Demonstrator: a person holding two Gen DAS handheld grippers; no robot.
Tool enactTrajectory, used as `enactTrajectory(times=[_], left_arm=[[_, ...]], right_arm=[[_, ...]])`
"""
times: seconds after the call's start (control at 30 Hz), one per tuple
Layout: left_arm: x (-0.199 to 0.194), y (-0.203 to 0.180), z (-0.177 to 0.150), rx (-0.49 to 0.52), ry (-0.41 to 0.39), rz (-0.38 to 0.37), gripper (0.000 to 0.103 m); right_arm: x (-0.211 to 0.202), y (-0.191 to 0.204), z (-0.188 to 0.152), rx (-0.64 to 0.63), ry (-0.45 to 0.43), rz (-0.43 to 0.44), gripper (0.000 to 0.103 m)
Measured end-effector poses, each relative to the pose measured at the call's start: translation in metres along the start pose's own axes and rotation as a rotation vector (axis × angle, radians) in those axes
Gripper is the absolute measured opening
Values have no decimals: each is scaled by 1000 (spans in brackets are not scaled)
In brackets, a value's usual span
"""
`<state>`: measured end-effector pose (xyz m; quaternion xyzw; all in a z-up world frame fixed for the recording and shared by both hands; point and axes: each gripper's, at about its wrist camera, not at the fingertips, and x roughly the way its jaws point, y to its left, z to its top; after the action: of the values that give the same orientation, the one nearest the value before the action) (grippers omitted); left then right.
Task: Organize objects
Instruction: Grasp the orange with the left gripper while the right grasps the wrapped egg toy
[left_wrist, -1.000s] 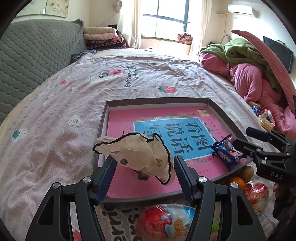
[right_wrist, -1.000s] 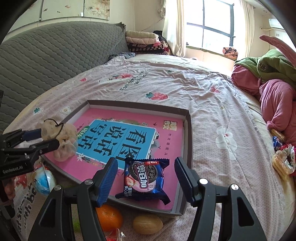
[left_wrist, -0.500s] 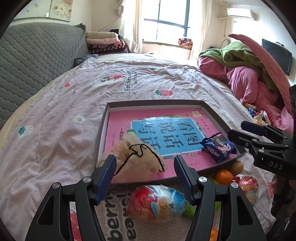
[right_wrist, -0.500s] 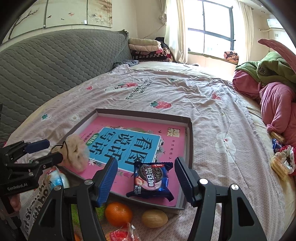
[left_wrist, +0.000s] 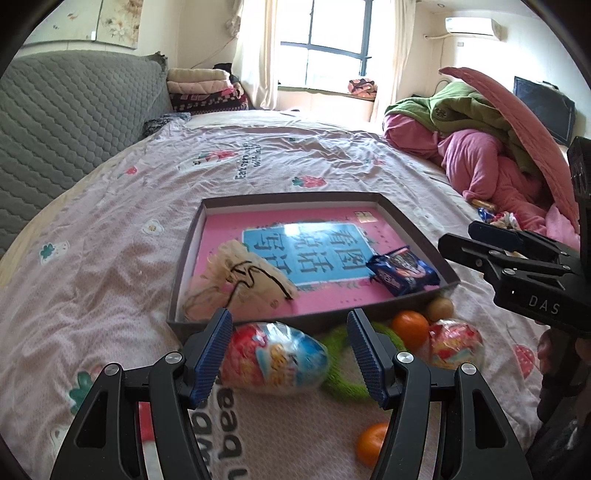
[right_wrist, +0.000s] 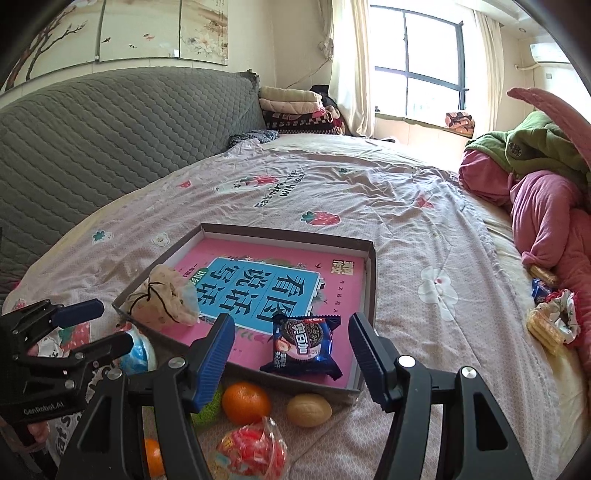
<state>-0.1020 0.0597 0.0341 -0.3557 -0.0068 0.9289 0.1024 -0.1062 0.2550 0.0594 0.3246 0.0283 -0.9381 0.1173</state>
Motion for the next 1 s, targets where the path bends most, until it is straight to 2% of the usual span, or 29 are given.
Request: enactTrajectory(times=[0.17, 0.33, 0.73, 1.0], left_arm=[[-11, -9, -11, 12, 8, -13, 66], [-18, -15, -21, -9, 41, -60, 66], [-28, -31, -38, 28, 60, -21, 67], [-24, -40, -49, 37, 96, -35, 67]], right_arm=[[-10, 2, -10, 14, 8, 14, 64], [-17, 5, -18, 22, 14, 26, 64], [-27, 9, -44, 29, 66, 53, 64], [-29, 18, -56, 7, 94, 50, 64]])
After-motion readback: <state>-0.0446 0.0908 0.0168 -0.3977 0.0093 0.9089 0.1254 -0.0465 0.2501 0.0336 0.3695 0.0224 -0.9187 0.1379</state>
